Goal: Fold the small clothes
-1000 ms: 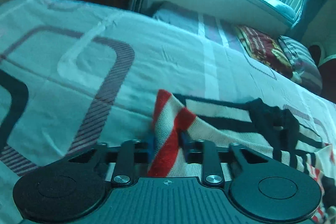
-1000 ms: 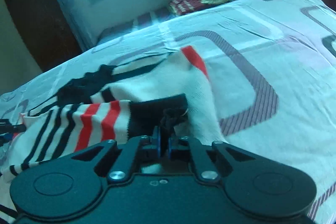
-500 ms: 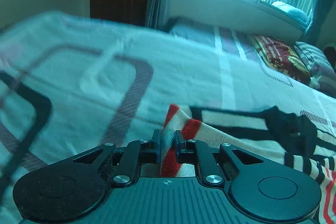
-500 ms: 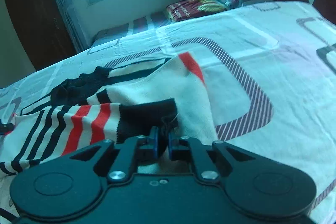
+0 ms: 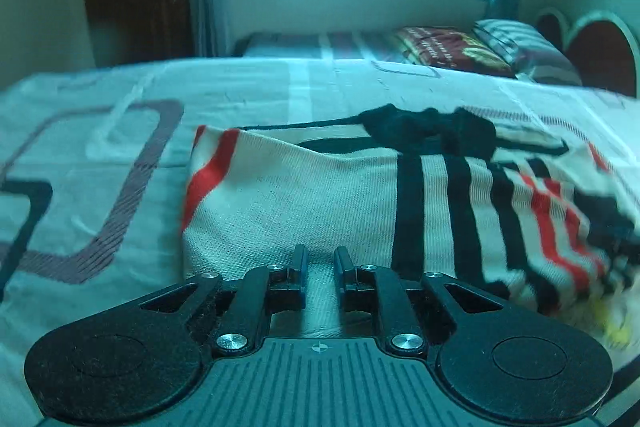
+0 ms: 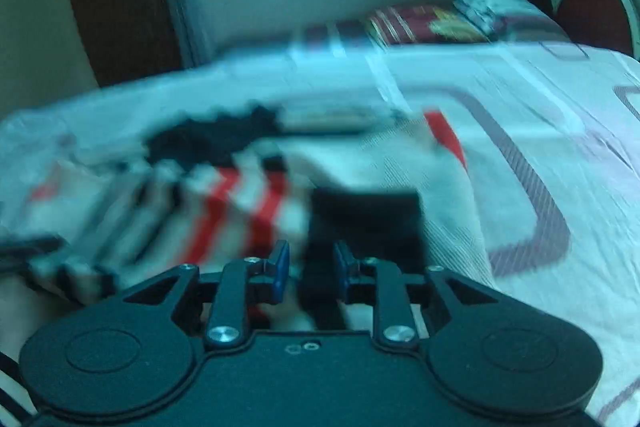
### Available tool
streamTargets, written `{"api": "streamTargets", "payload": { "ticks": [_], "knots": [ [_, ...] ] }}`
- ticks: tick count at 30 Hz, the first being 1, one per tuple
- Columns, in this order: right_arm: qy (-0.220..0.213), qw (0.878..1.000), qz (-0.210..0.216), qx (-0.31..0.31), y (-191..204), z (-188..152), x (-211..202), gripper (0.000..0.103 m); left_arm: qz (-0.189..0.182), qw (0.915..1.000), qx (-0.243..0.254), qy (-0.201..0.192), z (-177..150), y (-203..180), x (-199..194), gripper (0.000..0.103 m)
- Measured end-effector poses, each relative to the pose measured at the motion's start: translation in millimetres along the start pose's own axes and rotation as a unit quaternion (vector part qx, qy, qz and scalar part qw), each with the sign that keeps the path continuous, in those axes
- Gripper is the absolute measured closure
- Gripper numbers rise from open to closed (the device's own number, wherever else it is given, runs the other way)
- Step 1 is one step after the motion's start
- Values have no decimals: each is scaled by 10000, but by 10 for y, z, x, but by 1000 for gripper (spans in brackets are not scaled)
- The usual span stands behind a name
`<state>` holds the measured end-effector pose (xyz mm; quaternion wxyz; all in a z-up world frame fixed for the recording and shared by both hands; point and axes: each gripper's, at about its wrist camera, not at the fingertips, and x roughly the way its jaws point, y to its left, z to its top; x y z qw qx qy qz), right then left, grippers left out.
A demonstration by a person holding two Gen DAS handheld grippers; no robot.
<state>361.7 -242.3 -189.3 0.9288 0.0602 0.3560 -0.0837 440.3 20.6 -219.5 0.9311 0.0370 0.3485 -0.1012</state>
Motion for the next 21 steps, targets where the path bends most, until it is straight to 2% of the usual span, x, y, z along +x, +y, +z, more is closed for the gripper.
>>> {"api": "streamTargets", "payload": {
  "ticks": [3,5,6,7,8,10,11,13,16,18,20,21],
  "knots": [
    [163,9992,68,351,-77,127,-57,84,100,9996,-243,135,89,17,-114,88],
    [29,9992,87,377,-45,171,-151,75,145,9995,-250,-100,107,29,-253,88],
    [-39,9992,177,353,0,173,-177,75,193,9996,-164,-93,90,19,-280,88],
    [-65,9992,238,318,41,171,-201,75,229,9997,-103,46,54,23,-265,80],
    [-48,9993,262,256,87,152,-209,75,293,9993,-115,195,-5,50,-229,66],
    [56,9996,261,49,156,75,-188,76,391,9990,-225,40,-169,113,-287,60],
    [192,9996,163,-143,184,13,-123,77,411,9990,-179,1,-223,118,-301,60],
    [72,9990,144,-407,197,-62,-96,77,417,9991,-70,-69,-253,114,-299,60],
    [232,9993,140,-246,187,21,-110,77,384,9989,-265,73,-191,151,-313,60],
    [216,9995,173,-152,194,52,-179,73,387,9985,-379,36,-141,147,-403,60],
    [85,9993,204,-303,251,22,-247,73,356,9989,-302,-34,-155,111,-451,58],
    [154,9989,72,-447,278,-10,-212,72,381,9989,-258,114,-190,112,-383,58]
  ]
}}
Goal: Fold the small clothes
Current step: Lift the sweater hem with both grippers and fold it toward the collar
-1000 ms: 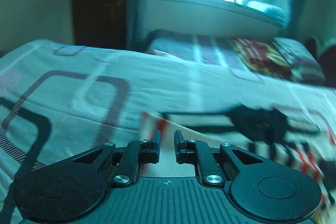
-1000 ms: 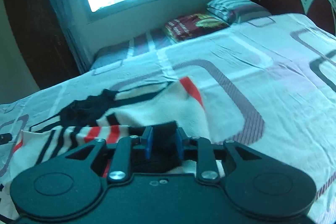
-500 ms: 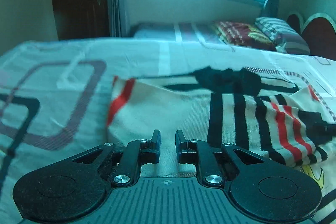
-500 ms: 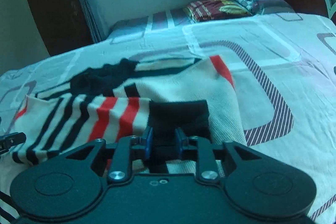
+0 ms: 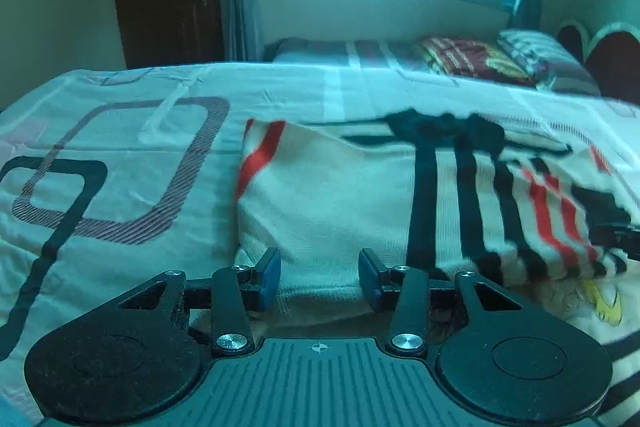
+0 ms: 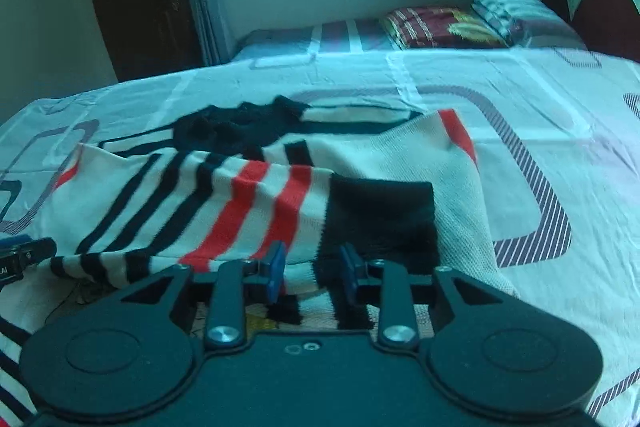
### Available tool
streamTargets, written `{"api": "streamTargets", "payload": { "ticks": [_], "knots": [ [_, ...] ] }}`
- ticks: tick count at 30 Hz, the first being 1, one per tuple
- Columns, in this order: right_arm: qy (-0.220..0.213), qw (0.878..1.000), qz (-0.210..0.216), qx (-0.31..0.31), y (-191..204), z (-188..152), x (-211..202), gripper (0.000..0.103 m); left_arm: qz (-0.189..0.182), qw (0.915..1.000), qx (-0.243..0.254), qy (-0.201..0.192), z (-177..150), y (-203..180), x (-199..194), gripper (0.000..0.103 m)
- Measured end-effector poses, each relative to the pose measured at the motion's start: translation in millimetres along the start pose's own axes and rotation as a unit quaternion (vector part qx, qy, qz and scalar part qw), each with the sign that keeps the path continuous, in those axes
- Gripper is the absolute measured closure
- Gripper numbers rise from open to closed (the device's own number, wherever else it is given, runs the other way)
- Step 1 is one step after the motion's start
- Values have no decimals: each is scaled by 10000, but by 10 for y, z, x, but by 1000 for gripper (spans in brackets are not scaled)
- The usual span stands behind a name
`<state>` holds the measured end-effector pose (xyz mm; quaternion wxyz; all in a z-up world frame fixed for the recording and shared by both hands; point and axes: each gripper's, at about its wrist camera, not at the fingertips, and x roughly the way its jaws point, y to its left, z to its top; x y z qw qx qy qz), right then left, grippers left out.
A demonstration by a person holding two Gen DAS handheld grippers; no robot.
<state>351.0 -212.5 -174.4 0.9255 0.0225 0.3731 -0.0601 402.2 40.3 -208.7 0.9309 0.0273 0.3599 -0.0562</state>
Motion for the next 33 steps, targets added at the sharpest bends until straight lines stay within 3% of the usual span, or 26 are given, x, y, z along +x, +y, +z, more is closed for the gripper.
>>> {"api": "streamTargets", "payload": {
  "ticks": [1,5,9,15,18,24,28,30,33],
  "knots": [
    [188,9998,-89,-15,-13,-38,75,72,-40,10000,-23,61,-37,25,58,58],
    [205,9997,23,147,-109,-18,43,71,2,10000,-7,70,5,25,12,58],
    [-6,9994,207,283,-110,-22,-153,68,-82,9998,-164,76,36,-27,-137,57],
    [41,9986,461,253,-51,-100,-248,68,-309,9993,-182,126,-28,-197,-260,57],
    [-47,9984,557,-7,64,-11,-239,68,-506,9987,-82,50,73,-366,-268,56],
    [-87,9984,543,-147,191,241,-19,68,-650,9977,-164,141,370,-619,39,56],
    [-66,9987,430,-280,279,299,201,66,-481,9983,-124,303,332,-712,336,56],
    [223,9986,223,-435,265,261,380,66,-419,9989,31,217,293,-730,350,53],
    [81,9986,183,-499,145,171,355,67,-377,9989,113,240,272,-712,292,52]
  ]
}}
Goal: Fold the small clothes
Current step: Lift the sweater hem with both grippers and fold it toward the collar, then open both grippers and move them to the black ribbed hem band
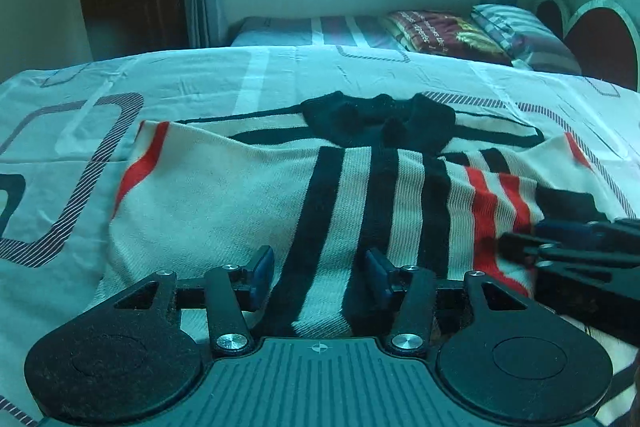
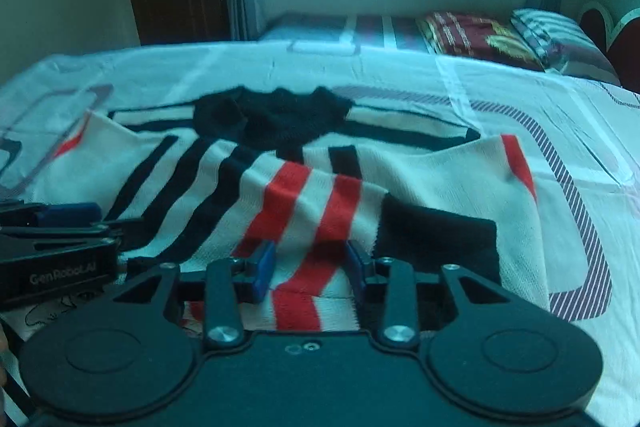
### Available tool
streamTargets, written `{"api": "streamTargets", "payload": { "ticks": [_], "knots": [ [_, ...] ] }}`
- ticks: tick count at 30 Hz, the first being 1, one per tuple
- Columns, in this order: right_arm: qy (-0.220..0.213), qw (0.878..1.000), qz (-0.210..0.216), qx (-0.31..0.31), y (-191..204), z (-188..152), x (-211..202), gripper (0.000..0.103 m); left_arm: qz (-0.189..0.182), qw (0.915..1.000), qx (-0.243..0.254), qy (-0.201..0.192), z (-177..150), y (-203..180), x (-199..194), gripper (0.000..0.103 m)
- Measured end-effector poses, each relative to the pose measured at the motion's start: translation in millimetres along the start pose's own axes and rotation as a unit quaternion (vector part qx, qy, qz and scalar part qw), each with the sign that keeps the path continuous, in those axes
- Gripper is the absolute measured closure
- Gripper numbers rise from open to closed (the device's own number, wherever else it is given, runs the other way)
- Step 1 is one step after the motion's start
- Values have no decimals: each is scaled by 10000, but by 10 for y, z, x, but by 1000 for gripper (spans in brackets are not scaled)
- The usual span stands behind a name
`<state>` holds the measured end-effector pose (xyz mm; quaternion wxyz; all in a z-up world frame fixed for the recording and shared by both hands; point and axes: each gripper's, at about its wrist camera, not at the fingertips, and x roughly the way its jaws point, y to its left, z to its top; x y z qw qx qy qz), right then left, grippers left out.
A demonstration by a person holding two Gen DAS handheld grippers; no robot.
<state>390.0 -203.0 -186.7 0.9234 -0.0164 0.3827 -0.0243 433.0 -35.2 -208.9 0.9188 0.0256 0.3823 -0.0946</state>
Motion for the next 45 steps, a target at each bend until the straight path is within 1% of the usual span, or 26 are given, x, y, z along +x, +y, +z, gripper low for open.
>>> {"api": "streamTargets", "payload": {
  "ticks": [3,5,6,8,10,13,16,18,20,22,23,24,25,26,28,29,32,35,38,41,45],
  "knots": [
    [23,9999,-93,107,-109,-57,-99,67,57,10000,-73,-14,-51,63,-73,52],
    [-28,9997,-166,198,-166,-93,-211,64,173,9998,-123,-65,-99,78,-149,51],
    [-71,9996,-129,224,-180,-115,-274,64,235,9995,-174,-98,-122,90,-187,51],
    [-147,9995,17,290,-189,-170,-418,63,343,9991,-247,-100,-154,92,-253,51],
    [-184,9992,204,281,-147,-233,-543,63,353,9989,-276,-112,-180,70,-343,51],
    [-159,9987,457,167,-39,-328,-671,63,246,9994,-206,-156,-228,-30,-516,51],
    [-145,9979,627,114,54,-394,-740,63,77,9999,-140,-57,-302,-149,-641,51],
    [-116,9971,746,48,111,-440,-772,64,38,10000,-61,13,-391,-209,-684,51],
    [-27,9963,853,-15,151,-509,-799,64,148,9998,33,142,-535,-211,-709,51],
    [65,9951,986,-41,158,-624,-850,63,264,9992,32,294,-731,-119,-744,51],
    [133,9950,981,-125,170,-690,-863,63,283,9992,14,294,-831,-54,-779,49],
    [206,9951,938,-217,181,-762,-863,63,303,9993,8,219,-916,7,-838,44],
    [296,9952,892,-285,181,-845,-857,63,458,9987,52,229,-979,51,-878,27],
    [306,9954,833,-371,176,-928,-868,63,584,9980,66,235,-1046,109,-913,15],
    [156,9955,550,-755,196,-1047,-962,63,615,9977,-70,288,-1168,279,-984,9],
    [151,9957,437,-804,182,-1081,-1008,63,609,9976,-79,307,-1216,354,-1029,8],
    [181,9981,130,-574,36,-1192,-1116,61,632,9974,160,293,-1343,514,-1166,8],
    [150,9991,-154,-372,-75,-1327,-1233,60,530,9980,92,331,-1474,725,-1293,8],
    [194,9991,-363,-137,-60,-1349,-1346,61,479,9983,134,312,-1562,827,-1426,8],
    [9,9996,-86,259,36,-1358,-1575,61,305,9991,-6,285,-1577,836,-1589,8],
    [-73,9996,181,196,309,-1483,-1849,61,49,9996,144,229,-1697,780,-1814,8]
  ]
}}
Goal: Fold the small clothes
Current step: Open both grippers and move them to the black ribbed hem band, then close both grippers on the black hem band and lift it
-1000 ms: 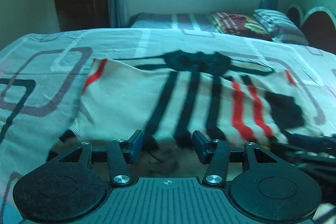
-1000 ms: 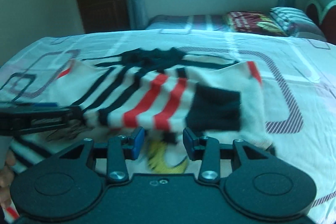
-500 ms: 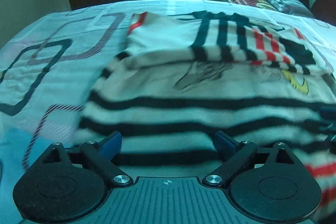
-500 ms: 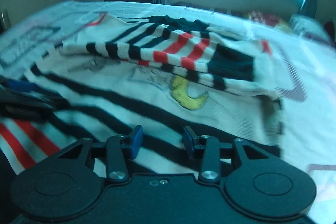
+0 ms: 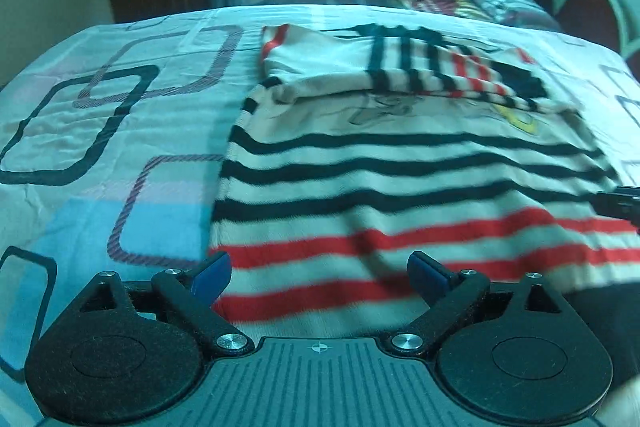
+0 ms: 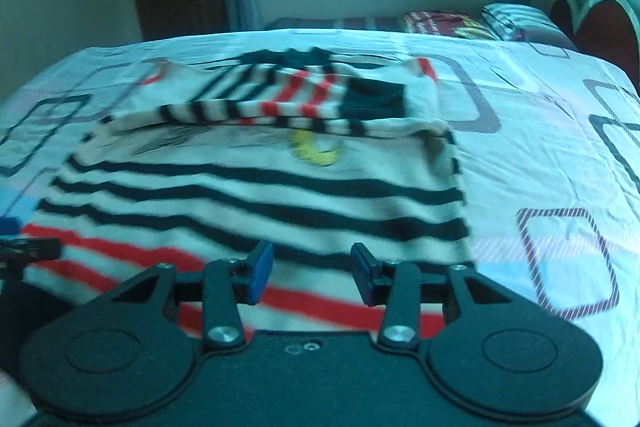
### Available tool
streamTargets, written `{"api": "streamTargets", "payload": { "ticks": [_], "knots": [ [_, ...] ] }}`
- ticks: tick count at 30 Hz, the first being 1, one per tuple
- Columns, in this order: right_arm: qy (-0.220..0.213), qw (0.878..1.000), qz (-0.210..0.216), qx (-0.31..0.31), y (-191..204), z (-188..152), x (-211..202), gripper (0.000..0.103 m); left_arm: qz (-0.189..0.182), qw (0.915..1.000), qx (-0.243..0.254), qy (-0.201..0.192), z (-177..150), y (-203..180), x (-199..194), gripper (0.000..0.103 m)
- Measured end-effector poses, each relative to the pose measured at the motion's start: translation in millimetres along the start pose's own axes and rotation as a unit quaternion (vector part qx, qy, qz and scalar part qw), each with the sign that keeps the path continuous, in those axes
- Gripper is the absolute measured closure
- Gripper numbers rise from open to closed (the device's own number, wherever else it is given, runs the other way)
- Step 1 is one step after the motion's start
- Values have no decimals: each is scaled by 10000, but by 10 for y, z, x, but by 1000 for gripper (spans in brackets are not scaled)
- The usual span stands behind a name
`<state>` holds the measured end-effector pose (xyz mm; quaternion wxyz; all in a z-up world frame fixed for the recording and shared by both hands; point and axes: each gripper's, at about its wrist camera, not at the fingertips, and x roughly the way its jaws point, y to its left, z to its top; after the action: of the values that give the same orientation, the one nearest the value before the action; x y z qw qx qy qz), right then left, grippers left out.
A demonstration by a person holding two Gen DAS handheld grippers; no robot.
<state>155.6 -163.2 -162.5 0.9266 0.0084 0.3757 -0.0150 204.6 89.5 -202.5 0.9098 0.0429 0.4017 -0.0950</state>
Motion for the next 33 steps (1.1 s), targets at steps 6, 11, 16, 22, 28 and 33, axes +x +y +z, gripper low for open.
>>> {"api": "streamTargets", "payload": {
  "ticks": [6,11,16,22,28,33],
  "knots": [
    [498,9986,-49,-156,172,-408,-63,61,-50,9996,-55,267,-405,129,-57,8],
    [384,9990,-214,-18,108,-492,-251,60,-69,9992,-123,384,-477,227,-218,8],
    [297,9982,-493,181,-49,-594,-448,52,-305,9965,-573,518,-604,404,-310,8],
    [412,9938,-886,538,-284,-753,-591,47,-835,9901,-994,531,-651,492,-347,11],
    [575,9875,-638,1319,-466,-910,-644,55,-1301,9819,-1226,634,-603,510,-310,43],
    [735,9821,-317,1706,-473,-910,-669,78,-1854,9614,-1714,1098,-613,583,-221,83]
  ]
}}
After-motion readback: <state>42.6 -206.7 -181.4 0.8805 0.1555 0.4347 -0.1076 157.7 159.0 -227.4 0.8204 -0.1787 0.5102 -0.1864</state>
